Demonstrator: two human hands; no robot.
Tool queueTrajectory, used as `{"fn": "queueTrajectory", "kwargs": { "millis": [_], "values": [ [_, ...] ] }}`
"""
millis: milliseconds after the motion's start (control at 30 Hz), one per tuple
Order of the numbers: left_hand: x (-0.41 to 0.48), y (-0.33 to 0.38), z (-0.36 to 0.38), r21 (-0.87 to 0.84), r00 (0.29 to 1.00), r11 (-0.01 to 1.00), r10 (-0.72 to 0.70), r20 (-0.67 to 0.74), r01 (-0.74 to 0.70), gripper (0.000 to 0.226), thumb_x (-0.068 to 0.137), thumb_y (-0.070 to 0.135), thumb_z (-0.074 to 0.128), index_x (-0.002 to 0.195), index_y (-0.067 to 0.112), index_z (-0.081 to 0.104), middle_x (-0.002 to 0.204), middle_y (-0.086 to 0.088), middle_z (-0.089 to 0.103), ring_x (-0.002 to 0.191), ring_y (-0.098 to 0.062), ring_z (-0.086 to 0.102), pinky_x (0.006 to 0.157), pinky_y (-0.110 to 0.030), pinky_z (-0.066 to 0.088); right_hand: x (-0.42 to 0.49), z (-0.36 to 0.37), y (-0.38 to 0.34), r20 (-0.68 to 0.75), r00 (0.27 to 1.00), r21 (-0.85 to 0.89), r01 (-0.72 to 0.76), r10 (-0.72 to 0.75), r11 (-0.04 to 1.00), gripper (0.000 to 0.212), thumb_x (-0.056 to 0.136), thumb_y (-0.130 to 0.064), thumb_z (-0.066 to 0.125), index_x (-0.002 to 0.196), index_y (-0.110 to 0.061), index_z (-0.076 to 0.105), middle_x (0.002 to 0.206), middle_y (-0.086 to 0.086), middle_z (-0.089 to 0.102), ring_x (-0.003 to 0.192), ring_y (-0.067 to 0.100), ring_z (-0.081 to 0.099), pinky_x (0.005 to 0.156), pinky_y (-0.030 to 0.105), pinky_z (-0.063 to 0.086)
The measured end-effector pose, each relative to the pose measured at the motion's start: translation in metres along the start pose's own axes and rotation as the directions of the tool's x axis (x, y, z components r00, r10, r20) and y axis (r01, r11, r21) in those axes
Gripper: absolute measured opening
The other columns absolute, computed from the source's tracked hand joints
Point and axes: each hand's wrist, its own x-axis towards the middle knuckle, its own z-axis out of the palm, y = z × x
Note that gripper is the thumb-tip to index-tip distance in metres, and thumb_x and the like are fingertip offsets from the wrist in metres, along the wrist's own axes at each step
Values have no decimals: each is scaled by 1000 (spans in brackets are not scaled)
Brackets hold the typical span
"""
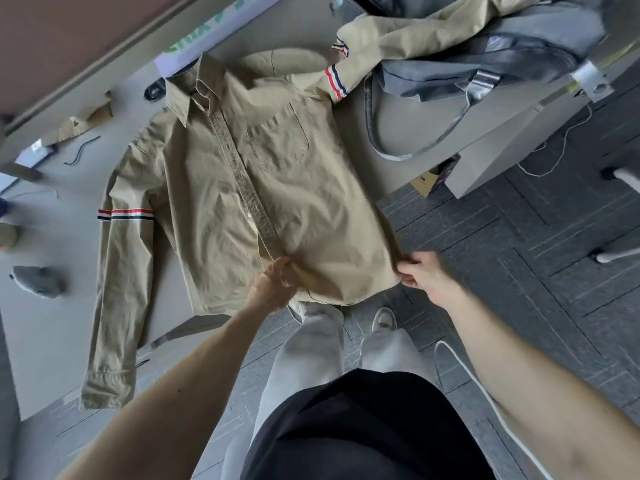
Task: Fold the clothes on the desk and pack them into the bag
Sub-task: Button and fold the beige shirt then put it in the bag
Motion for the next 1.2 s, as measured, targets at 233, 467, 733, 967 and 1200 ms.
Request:
{"fn": "queueTrajectory", "kwargs": {
  "millis": [233, 467, 733, 967, 1200],
  "values": [
    [-2, -9, -7, -31, 1000, 999, -23, 16, 23, 62, 86, 21, 65, 144, 32, 45, 115, -13, 69, 98, -29, 67, 83, -39, 58, 7, -11, -11, -119, 980, -589, 59, -158, 806, 41, 101, -35, 49, 90, 1, 67, 86, 17, 65, 77, 28, 59, 66, 37, 47],
    [-10, -29, -36, -86, 996, 996, -33, -83, 26, 51, 89, 20, 65, 138, 28, 49, 95, -4, 64, 80, -17, 63, 69, -28, 52, -6, 6, -58, -64, 945, -650, 204, -321, 731, 29, 95, -26, 59, 120, -13, 65, 110, 10, 68, 94, 24, 61, 76, 29, 43],
    [-21, -82, -92, -257, 959, 956, -198, -203, 143, 56, 91, 31, 67, 143, 27, 48, 135, -11, 60, 115, -29, 60, 93, -36, 48, -25, 88, -151, 267, 874, -748, 453, -406, 484, 35, 96, -22, 55, 130, -17, 63, 127, 4, 65, 118, 22, 59, 80, 19, 36],
    [-30, -151, -120, -346, 931, 905, -321, -175, 247, 61, 91, 36, 67, 147, 24, 45, 146, -11, 52, 129, -29, 51, 101, -35, 40, -25, 190, -183, 482, 843, -820, 530, -238, 214, 49, 98, -37, 50, 145, -28, 46, 150, 4, 46, 134, 23, 47, 104, 30, 37],
    [-41, -260, -128, -546, 817, 739, -554, -161, 394, 59, 92, 44, 65, 142, 17, 49, 135, -16, 58, 122, -32, 56, 97, -35, 46, -13, 307, -188, 584, 808, -811, 585, -82, -12, 62, 98, -40, 50, 155, -29, 28, 165, 1, 8, 150, 22, 17, 119, 37, 20]
  ]
}}
